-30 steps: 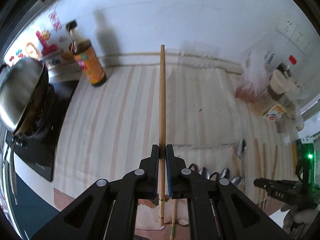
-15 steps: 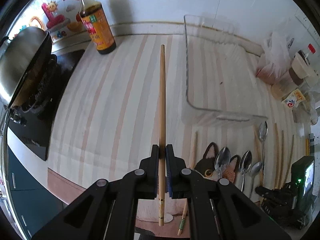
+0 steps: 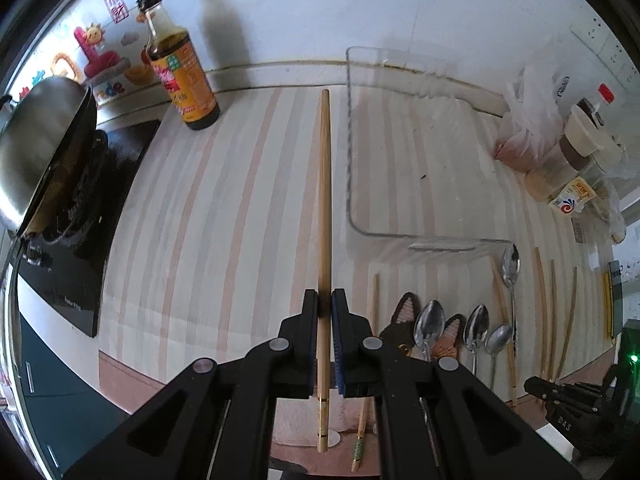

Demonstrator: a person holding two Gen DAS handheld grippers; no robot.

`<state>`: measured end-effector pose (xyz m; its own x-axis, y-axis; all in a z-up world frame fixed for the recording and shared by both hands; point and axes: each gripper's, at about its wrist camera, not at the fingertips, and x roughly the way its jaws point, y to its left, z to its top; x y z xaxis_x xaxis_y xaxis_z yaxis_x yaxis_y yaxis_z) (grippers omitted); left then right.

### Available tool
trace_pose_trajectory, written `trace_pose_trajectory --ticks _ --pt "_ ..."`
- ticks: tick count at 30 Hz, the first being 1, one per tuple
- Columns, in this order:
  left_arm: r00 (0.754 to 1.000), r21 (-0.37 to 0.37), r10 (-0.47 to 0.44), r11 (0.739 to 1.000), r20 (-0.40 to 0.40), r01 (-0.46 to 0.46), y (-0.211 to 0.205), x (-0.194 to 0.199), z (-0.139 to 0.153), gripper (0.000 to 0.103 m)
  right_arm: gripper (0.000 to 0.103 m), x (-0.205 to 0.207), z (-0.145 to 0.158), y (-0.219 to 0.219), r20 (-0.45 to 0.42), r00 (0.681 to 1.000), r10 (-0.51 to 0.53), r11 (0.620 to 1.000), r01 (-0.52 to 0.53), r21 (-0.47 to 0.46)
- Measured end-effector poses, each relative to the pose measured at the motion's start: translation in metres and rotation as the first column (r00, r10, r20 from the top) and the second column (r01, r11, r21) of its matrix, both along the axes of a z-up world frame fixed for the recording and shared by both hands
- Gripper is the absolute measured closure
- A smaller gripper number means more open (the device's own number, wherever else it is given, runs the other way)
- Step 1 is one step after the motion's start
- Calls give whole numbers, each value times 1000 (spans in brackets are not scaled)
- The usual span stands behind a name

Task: Organize utensils

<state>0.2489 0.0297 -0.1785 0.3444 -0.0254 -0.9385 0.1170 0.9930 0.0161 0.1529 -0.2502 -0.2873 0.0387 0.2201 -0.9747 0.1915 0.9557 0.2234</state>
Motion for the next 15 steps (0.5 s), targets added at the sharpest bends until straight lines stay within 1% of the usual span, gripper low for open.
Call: trace_pose_trajectory --ticks 1,3,4,5,8,11,12,13,14,15 --pt "1000 7 -4 1000 4 4 -1 0 0 99 102 1 -4 -1 -13 1000 -4 1000 4 -14" --pt "1000 18 -8 1000 5 7 -1 1 -2 99 94 8 -12 -1 -39 999 -9 999 8 -35" --pt "1000 19 -4 1000 1 4 1 1 -4 99 83 9 -17 -2 -47 999 -20 999 18 -35" --pt "1000 21 -2 1000 -3 2 2 0 -6 99 79 14 -22 -2 -50 999 -21 999 19 -36" --pt "1000 30 12 999 -20 -11 7 -1 -15 99 79 18 -30 1 -66 998 -4 999 1 -46" --pt "999 35 24 999 -38 -22 12 -4 -24 99 80 24 -46 11 -113 993 24 996 -34 -87" --pt "999 34 27 999 -44 -26 14 -5 -27 99 81 24 -44 15 -100 994 42 992 -54 -113" --pt "998 34 29 999 -49 -27 15 -6 -29 99 84 25 -41 15 -95 994 60 988 -72 -135" --pt "998 34 29 999 -51 -27 15 -7 -30 99 94 27 -39 18 -89 994 66 983 -80 -167" --pt "998 32 30 999 -52 -29 15 -8 -31 99 94 26 -37 20 -78 994 76 978 -89 -188"
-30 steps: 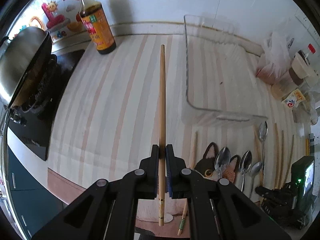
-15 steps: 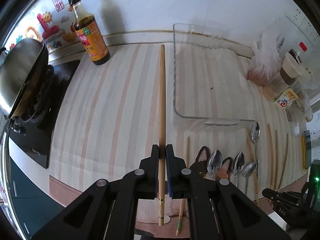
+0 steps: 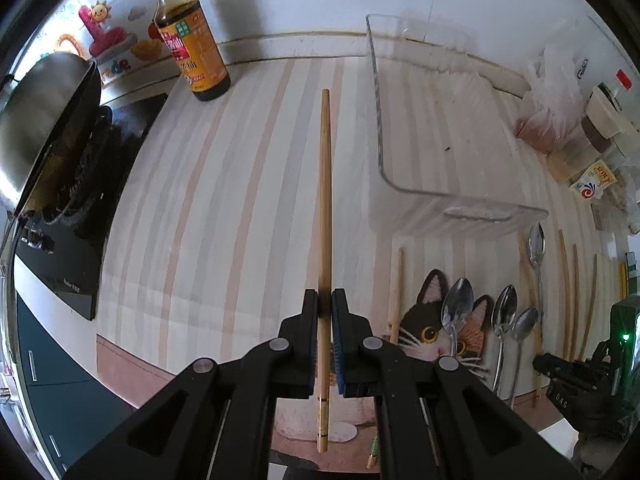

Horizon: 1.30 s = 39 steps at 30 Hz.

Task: Organize utensils

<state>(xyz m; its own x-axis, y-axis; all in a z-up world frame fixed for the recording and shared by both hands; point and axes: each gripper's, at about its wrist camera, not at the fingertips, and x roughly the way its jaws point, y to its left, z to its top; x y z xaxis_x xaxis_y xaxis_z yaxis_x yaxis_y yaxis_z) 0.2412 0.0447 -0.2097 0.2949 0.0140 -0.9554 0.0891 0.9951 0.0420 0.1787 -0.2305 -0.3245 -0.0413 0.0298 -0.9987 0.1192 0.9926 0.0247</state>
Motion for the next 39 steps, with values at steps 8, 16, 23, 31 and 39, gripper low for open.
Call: trace_pose_trajectory --ticks 8,16,23,31,39 --pt "1000 -3 -13 1000 24 13 0 -3 10 99 97 -18 25 8 84 995 -57 997 52 61" --pt "995 -13 -56 998 86 57 -6 0 43 99 103 -34 85 7 209 973 -98 990 73 122" --pt "990 -16 -86 996 114 88 -15 4 54 99 102 -13 46 -14 60 978 -199 959 182 215" --pt "996 -20 -68 997 65 69 -10 1 31 99 97 0 7 2 9 992 -128 989 127 70" --pt "997 -22 -61 998 42 62 -7 -4 20 99 96 -1 8 14 47 997 -67 998 68 -5"
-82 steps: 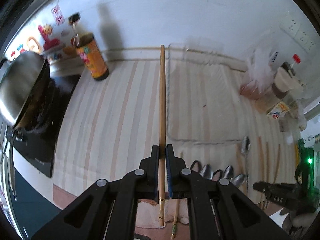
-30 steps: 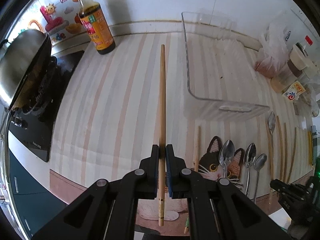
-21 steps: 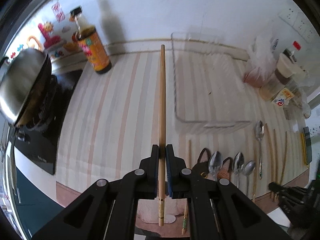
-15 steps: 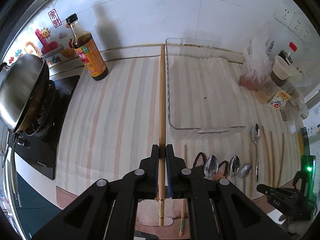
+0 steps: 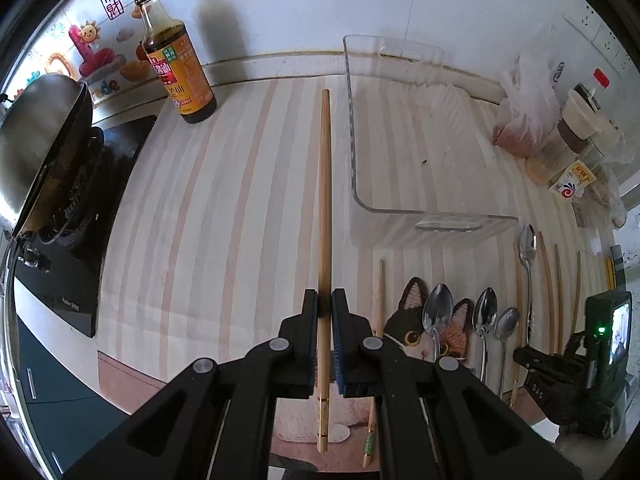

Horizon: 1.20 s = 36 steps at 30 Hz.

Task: Organize utensils

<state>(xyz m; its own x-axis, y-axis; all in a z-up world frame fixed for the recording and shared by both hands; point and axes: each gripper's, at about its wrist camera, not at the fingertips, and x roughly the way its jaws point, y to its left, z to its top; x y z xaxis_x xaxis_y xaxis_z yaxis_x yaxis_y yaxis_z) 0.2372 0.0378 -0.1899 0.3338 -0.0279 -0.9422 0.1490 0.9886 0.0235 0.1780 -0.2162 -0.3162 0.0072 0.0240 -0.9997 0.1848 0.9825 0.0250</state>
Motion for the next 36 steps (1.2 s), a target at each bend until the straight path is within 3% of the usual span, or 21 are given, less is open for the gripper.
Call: trace_pose_trajectory --ticks 10,14,15,20,25,28,36 --pt "999 5 -13 1000 34 13 1 2 18 99 97 -32 55 -20 147 986 -73 993 58 106" --pt "998 4 -32 1000 57 31 -5 3 32 99 98 -32 89 -22 206 975 -84 987 53 150" --pt "997 1 -37 999 65 37 -7 4 36 98 103 -31 98 -22 224 971 -85 986 50 158" --pt "994 -12 -53 998 99 55 -15 7 53 98 103 -16 115 -14 252 965 -65 985 22 168" --pt "992 -10 -61 998 109 62 -19 8 56 98 102 1 70 -37 69 981 -180 945 153 289" --pt "994 -4 -52 999 95 52 -17 8 49 98 94 1 48 -42 0 976 -218 920 205 334" --pt "999 19 -5 1000 44 4 -6 7 20 98 91 9 8 -23 -50 987 -152 973 158 169"
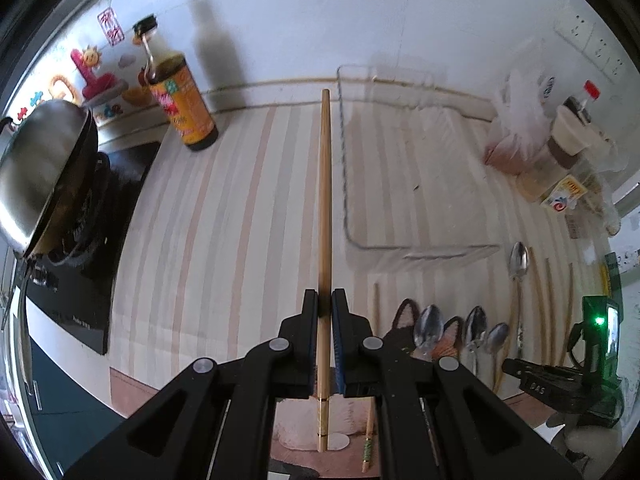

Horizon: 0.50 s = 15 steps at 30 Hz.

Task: Organize utensils
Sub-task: 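Lift the chopsticks with both tools toward the clear plastic basket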

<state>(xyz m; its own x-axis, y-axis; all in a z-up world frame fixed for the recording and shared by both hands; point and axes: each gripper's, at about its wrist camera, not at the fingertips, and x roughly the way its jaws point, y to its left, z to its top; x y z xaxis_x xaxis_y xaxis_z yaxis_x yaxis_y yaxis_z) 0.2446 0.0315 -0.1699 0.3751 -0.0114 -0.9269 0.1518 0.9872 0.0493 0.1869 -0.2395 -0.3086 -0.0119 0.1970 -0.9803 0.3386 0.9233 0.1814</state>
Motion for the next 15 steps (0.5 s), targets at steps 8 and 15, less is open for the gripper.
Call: trace_pose_trajectory --ticks 8,15 --pt "999 0 30 1000 -23 -30 5 -2 -15 98 96 4 -3 19 51 997 53 990 -46 -132" --pt "999 -8 40 999 -16 -40 12 -7 -6 98 96 -28 31 4 167 986 17 999 -8 -50"
